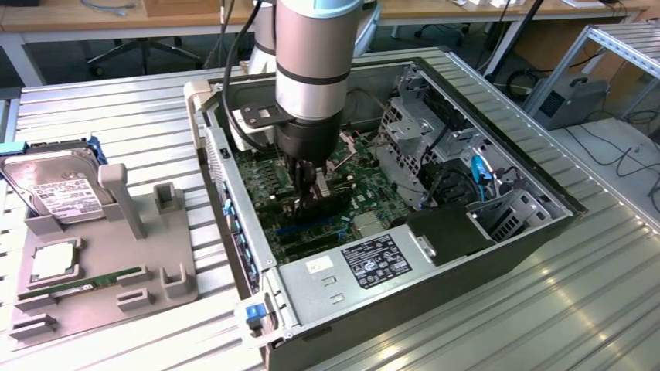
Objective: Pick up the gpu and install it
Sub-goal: 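Insert the gpu into the slot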
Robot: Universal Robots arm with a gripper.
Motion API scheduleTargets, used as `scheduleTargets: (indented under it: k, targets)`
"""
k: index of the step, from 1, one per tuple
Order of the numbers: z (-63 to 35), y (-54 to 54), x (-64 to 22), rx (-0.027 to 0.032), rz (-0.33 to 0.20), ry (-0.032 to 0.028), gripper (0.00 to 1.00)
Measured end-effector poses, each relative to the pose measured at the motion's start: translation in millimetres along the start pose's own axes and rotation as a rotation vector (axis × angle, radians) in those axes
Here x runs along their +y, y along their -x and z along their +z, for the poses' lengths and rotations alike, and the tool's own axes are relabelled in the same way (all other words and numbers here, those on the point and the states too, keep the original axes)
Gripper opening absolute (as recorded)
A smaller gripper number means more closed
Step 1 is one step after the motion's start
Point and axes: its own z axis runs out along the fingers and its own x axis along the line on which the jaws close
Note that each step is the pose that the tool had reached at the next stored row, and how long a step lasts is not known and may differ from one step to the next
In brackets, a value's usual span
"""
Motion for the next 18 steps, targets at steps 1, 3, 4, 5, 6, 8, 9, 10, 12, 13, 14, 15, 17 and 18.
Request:
scheduleTargets:
  k: [1,3,4,5,6,8,9,10,12,13,14,15,17,18]
  targets:
    - [0.0,0.0,0.0,0.0001,0.0,0.0,0.27]
    - [-0.1,0.0,0.1,-0.0009,0.0,0.0001,0.27]
    - [-0.2,0.0,0.1,-0.0032,0.0,0.0002,0.27]
    - [-0.2,0.0,0.1,-0.0058,0.0,0.0002,0.27]
    - [-0.1,0.0,0.0,-0.0092,0.0,0.0002,0.27]
    - [-0.1,0.0,0.0,-0.021,0.0,0.0003,0.27]
    - [-0.1,0.0,0.0,-0.0237,0.0,0.0005,0.27]
    - [-0.1,0.0,0.0,-0.0268,0.0,0.0004,0.27]
    - [-0.3,0.0,0.0,-0.0324,0.0,0.0004,0.27]
    - [-0.3,0.0,0.0,-0.0337,0.0,0.0004,0.27]
    - [-0.2,-0.1,0.0,-0.0341,0.0,0.0003,0.27]
    - [-0.2,-0.4,0.0,-0.0341,0.0,0.0004,0.27]
    - [-0.2,-1.2,0.0,-0.034,0.0,0.0005,0.27]
    - [-0.2,-1.6,0.0,-0.0341,0.0,0.0005,0.27]
